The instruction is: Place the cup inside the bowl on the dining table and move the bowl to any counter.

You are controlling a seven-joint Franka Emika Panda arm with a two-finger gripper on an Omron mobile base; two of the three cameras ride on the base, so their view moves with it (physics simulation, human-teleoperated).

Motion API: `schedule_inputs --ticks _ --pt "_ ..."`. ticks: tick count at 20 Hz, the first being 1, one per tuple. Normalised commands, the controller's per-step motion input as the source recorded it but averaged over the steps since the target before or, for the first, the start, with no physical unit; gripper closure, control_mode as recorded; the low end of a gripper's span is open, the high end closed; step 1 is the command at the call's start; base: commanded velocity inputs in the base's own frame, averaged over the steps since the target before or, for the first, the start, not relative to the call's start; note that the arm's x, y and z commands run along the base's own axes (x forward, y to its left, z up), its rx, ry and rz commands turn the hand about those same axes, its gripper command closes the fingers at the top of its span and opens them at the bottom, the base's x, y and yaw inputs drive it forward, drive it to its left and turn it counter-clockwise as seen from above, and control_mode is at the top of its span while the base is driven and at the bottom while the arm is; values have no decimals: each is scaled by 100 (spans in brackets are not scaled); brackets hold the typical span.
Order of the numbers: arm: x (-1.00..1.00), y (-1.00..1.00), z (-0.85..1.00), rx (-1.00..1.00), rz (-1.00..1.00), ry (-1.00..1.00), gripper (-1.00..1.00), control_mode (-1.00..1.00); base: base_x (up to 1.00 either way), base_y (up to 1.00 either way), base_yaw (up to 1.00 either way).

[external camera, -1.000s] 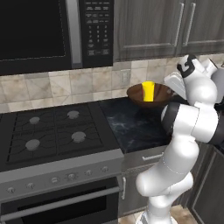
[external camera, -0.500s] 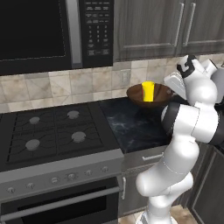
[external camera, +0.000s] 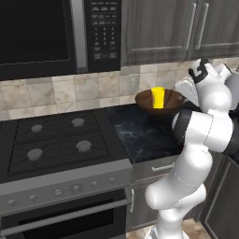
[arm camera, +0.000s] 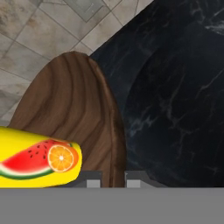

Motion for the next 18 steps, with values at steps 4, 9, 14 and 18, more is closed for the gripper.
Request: schedule_inputs --ticks 4,9,14,18 --pt "-2 0 -14 0 0 0 100 -100 0 0 0" --pt "-4 0 -49 3 0 0 100 -100 0 0 0" --pt "-3 0 -42 5 0 0 100 -100 0 0 0" --pt "0 0 -24 4 0 0 100 -100 0 0 0"
